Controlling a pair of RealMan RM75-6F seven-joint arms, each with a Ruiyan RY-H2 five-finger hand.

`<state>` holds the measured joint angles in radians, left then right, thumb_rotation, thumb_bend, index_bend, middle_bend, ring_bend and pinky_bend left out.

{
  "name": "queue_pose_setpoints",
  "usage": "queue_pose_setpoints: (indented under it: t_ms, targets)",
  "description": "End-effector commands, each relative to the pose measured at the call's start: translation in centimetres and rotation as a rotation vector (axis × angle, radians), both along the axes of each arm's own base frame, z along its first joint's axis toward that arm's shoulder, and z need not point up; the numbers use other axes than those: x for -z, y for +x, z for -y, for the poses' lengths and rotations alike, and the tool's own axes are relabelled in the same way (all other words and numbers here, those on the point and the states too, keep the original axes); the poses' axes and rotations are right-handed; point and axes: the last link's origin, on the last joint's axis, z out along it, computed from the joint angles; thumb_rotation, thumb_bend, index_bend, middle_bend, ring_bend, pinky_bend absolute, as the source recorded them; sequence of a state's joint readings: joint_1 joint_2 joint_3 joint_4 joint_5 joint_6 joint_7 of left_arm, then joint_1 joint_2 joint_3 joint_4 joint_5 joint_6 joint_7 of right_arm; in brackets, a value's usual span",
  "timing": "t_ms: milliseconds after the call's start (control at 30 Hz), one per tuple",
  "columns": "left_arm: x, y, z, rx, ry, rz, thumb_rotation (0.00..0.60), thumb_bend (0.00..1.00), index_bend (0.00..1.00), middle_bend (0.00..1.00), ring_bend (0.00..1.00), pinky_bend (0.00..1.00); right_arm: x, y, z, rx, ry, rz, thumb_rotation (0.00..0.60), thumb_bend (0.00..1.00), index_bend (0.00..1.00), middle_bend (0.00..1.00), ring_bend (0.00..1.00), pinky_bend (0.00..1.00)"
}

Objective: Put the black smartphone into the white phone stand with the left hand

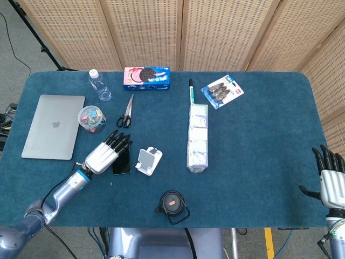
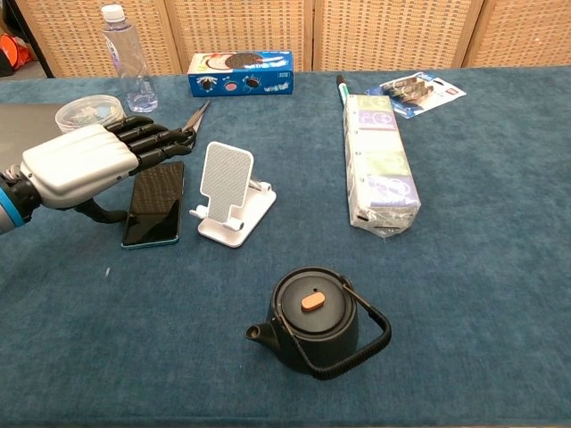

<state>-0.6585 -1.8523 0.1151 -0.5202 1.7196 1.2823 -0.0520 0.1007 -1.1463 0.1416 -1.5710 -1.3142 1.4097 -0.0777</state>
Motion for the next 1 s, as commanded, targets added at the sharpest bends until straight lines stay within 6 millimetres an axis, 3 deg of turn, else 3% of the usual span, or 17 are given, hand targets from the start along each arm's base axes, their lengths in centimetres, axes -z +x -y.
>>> queue_pose_setpoints:
  t_ms: [33,167,333,433,700,1000]
  targets:
    - [-0.4,0.6,0.0,0.034,-0.077,-0.007,0.6,0.0,0.0,0.0,0.0,0.0,0.0,0.0,0.0,0.001,0.0,-0.001,0.6,0.0,0.0,0.0,0.0,0.0]
    - [-1.7,0.7,-0.4,0.067,-0.158,-0.029,0.6,0.0,0.0,0.0,0.0,0.0,-0.2,-0.1,0.0,0.004,-0.005,0.0,0.6,0.0,0.0,0.0,0.0,0.0]
    - [-5.8,0.8,-2.2,0.114,-0.234,-0.141,0.6,0.0,0.0,0.0,0.0,0.0,-0.4,-0.2,0.2,0.014,-0.016,0.0,0.6,0.0,0.0,0.0,0.0,0.0]
    - [-6.7,1.2,-2.8,0.104,-0.254,-0.164,0.6,0.0,0.0,0.0,0.0,0.0,-0.4,-0.3,0.3,0.02,-0.02,-0.001,0.6,0.0,0.0,0.0,0.0,0.0]
    - [-6.0,3.7,-4.5,0.105,-0.335,-0.161,0.6,0.0,0.03,0.0,0.01,0.13,-0.1,-0.2,0.8,0.038,-0.025,-0.009,0.6,0.0,0.0,0.0,0.0,0.0]
    - [-4.6,3.1,-4.4,0.094,-0.393,-0.231,0.6,0.0,0.09,0.01,0.03,0.17,-0.5,-0.6,0.8,0.064,-0.037,-0.013,0.6,0.0,0.0,0.0,0.0,0.0]
